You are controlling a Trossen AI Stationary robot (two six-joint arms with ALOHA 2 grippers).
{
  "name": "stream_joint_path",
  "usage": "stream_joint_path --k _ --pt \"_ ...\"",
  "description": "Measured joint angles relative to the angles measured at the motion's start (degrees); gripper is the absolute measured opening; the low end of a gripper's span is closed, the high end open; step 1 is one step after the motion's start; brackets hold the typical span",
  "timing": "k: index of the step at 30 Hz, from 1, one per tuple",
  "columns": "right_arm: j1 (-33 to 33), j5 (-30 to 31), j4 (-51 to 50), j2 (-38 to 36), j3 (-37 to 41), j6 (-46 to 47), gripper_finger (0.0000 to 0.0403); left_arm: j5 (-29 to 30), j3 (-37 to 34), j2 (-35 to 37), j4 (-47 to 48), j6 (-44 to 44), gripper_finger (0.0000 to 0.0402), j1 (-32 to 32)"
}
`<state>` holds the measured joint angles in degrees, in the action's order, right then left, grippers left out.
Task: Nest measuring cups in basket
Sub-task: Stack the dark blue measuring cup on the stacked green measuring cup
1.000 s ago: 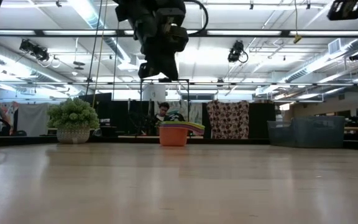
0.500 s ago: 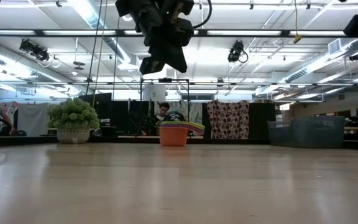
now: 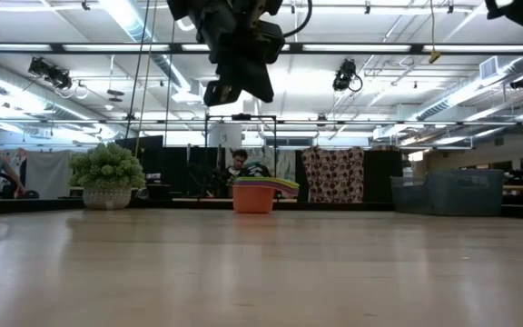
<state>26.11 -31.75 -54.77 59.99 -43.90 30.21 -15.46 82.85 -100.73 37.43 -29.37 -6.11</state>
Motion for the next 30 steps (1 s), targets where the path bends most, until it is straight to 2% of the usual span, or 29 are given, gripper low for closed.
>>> stream_joint_path --k 8,16,21,27,30 --pt "6.98 0.98 12.16 0.0 6.72 8.28 0.0137 -0.02 0.0 0.0 0.02 0.0 0.0004 0.0" --pt "12.72 11.44 17.01 -0.02 12.32 10.86 0.0137 0.0 0.0 -0.02 0.02 -0.04 0.0004 -0.04" --pt "14.83 11.36 22.23 -0.02 15.48 16.89 0.0136 -0.02 0.0 -0.02 0.02 -0.67 0.0005 -0.02" --pt "17.37 14.0 32.54 -0.02 19.24 24.75 0.0136 0.37 0.0 -0.02 0.02 -1.55 0.0005 -0.04" --pt "18.38 15.2 33.7 -0.02 20.12 29.07 0.0136 0.38 0.0 -0.02 0.02 -1.55 0.0005 -0.02"
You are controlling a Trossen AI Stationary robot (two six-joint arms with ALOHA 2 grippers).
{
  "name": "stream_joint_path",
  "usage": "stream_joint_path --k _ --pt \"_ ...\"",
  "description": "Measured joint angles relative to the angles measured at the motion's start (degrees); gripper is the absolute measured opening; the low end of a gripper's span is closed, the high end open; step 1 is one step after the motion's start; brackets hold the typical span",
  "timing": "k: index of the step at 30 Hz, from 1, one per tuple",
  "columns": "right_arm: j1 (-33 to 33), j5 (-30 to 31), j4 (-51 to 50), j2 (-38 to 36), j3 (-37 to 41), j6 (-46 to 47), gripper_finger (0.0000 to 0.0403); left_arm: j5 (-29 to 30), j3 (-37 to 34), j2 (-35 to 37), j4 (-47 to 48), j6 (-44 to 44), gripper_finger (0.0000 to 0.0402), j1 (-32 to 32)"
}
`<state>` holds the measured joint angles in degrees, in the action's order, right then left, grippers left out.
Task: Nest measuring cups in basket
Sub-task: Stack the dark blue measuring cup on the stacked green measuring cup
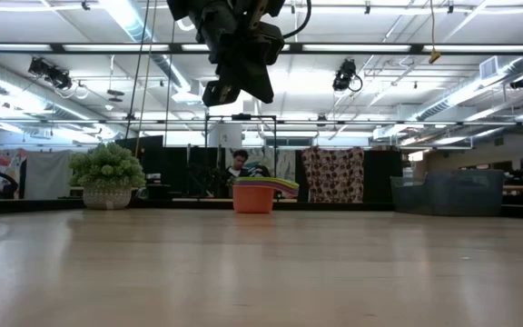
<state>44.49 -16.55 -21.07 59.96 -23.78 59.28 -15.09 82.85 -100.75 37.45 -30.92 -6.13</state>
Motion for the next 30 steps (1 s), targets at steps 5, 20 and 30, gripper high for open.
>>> stream_joint_path --k 5,20,30 --pt "1.67 0.97 0.49 0.0 1.06 2.99 0.0136 0.02 0.0 0.0 0.0 -0.07 0.0005 -0.02" --pt "5.37 5.07 5.01 0.29 3.33 5.64 0.0136 0.02 0.0 0.0 -0.02 -0.09 0.0005 0.0" --pt "5.39 4.54 11.61 9.82 3.33 5.1 0.0136 0.02 0.0 0.0 -0.02 -0.09 0.0005 0.0"
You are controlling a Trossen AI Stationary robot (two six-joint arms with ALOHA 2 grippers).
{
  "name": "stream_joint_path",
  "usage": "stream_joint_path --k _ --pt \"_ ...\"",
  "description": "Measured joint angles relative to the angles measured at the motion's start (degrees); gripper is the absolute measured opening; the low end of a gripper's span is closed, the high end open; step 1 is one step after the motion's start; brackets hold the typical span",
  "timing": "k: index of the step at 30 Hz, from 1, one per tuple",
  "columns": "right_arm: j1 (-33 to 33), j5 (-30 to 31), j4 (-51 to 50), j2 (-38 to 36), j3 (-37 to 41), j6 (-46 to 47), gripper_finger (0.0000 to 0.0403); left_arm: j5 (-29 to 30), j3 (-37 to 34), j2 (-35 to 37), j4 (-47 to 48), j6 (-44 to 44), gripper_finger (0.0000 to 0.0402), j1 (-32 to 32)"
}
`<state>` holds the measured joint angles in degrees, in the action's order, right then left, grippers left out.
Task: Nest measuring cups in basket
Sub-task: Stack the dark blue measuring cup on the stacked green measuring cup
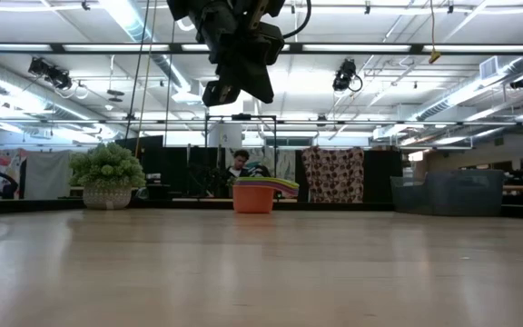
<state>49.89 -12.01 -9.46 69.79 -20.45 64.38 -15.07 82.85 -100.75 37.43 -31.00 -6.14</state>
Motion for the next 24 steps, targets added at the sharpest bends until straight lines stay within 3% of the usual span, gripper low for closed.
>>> stream_joint_path --k 10,18,24 --pt "-0.05 -1.51 3.05 5.81 -0.29 -1.37 0.0128 0.0 0.0 0.0 -0.26 0.0 0.0005 0.0" --pt "0.02 0.39 3.45 5.47 -0.02 -2.95 0.0018 0.0 0.0 0.0 -0.44 -0.33 0.0005 -0.01" --pt "0.02 0.96 3.6 5.52 -0.02 -3.01 0.0017 0.0 0.0 0.0 -0.42 -0.43 0.0005 0.0"
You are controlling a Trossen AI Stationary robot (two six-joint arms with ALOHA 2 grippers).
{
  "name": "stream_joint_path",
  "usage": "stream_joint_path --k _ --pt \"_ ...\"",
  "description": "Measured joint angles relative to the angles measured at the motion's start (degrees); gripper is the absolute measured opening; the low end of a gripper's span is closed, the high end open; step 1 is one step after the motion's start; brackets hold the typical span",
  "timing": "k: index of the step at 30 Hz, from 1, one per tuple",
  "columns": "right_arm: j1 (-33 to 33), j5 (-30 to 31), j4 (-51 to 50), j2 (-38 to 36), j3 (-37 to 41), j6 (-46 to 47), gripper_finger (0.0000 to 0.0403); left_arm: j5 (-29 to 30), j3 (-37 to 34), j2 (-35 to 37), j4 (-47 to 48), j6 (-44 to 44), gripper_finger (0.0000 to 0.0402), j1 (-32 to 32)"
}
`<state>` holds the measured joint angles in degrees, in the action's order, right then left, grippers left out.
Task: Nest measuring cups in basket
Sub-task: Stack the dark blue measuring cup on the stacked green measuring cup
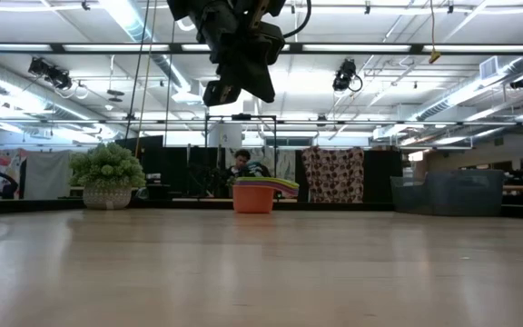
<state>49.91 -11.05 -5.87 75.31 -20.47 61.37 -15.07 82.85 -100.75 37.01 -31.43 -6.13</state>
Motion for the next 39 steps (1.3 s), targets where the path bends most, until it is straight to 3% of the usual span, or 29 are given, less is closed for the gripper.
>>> stream_joint_path --k 9,15,27,33,39 --pt "-4.71 -0.02 -2.52 -2.33 0.0 -1.29 0.0017 1.8 0.0 -0.01 0.14 -1.31 0.0005 -0.07" --pt "-11.68 0.45 -14.49 -2.91 -6.81 -8.67 0.0017 2.6 0.0 0.72 1.85 -1.27 0.0005 -0.95" --pt "-35.36 0.24 -41.94 -3.03 -27.07 -30.69 0.0017 7.25 0.0 10.17 6.71 3.27 0.0005 -5.76" --pt "-49.02 4.31 -44.69 0.8 -37.58 -46.46 0.0017 14.02 0.02 16.49 10.13 5.46 0.0005 -8.03" --pt "-61.15 4.08 -45.45 11.25 -49.13 -62.98 0.0017 14.42 0.04 18.14 14.49 5.59 0.0005 -10.22"
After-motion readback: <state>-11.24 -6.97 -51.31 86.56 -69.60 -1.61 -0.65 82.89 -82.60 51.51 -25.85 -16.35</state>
